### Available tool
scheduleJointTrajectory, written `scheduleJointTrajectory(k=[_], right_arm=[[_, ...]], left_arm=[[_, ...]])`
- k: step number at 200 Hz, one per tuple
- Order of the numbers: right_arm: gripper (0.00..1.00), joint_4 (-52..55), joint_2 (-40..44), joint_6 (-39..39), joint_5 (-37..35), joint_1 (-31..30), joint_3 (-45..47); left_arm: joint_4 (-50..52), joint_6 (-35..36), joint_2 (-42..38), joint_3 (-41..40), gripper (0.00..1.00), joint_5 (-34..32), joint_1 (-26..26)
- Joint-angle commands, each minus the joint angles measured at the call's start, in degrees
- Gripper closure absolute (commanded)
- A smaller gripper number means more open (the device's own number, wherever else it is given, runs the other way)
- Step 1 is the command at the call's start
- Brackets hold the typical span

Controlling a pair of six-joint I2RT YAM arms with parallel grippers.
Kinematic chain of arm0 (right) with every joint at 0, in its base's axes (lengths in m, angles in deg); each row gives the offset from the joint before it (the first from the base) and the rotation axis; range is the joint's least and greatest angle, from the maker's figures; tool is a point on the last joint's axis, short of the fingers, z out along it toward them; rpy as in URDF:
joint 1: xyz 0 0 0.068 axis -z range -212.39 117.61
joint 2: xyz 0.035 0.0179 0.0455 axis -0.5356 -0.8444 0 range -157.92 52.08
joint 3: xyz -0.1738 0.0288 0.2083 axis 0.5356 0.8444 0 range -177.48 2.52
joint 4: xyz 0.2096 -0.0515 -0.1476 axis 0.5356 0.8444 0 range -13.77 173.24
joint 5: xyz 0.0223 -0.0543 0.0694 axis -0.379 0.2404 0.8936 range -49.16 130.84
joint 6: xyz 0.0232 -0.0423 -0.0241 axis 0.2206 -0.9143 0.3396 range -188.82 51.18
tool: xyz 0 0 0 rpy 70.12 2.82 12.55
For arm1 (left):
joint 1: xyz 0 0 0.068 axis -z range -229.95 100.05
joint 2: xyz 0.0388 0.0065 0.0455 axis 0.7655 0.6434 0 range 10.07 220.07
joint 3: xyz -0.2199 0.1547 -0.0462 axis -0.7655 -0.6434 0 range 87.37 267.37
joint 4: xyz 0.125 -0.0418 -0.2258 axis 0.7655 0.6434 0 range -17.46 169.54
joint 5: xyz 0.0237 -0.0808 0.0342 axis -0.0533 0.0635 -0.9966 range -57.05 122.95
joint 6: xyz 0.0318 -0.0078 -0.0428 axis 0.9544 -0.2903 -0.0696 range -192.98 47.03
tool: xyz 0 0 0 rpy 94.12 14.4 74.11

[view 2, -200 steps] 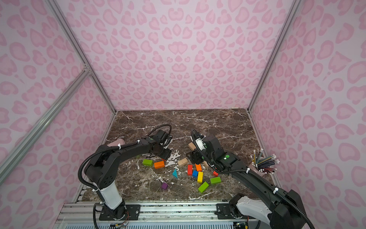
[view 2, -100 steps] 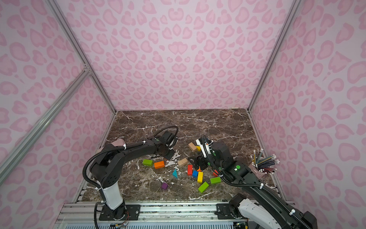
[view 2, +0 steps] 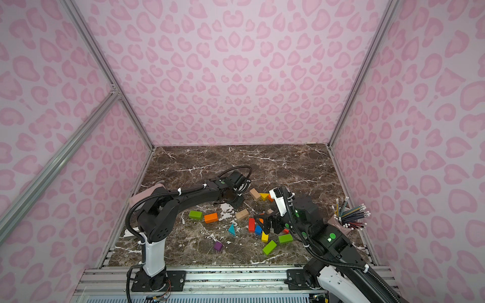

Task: Assemble a heart with building blocks
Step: Assemble the building block at the center of the board.

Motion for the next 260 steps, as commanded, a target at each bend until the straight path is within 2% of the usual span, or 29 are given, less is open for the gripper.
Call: scheduleJointTrajectory(k=[1, 78, 168, 260], right_arm=[[0.01, 0.24, 0.94, 0.53, -0.93, -0.04, 0.25], [0.01, -0.52, 0.35, 0.23, -0.62, -0.06, 1.05], [0.01, -0.54, 0.11, 0.19, -0.55, -0.02, 1.33], [0.01, -0.48, -0.18, 0.06, -0.38, -0.04, 1.34]], left_arm=[[0.18, 2.38, 1.66, 2.55, 0.75, 1.07, 0.23], [2.91, 6.41, 6.77, 8.73, 0.75, 1.53, 1.03], [2.91, 6.25, 10.37, 12.85, 0.75, 2.70, 1.11], [3.20, 5.07, 12.07, 13.62, 0.73, 2.21, 1.00]])
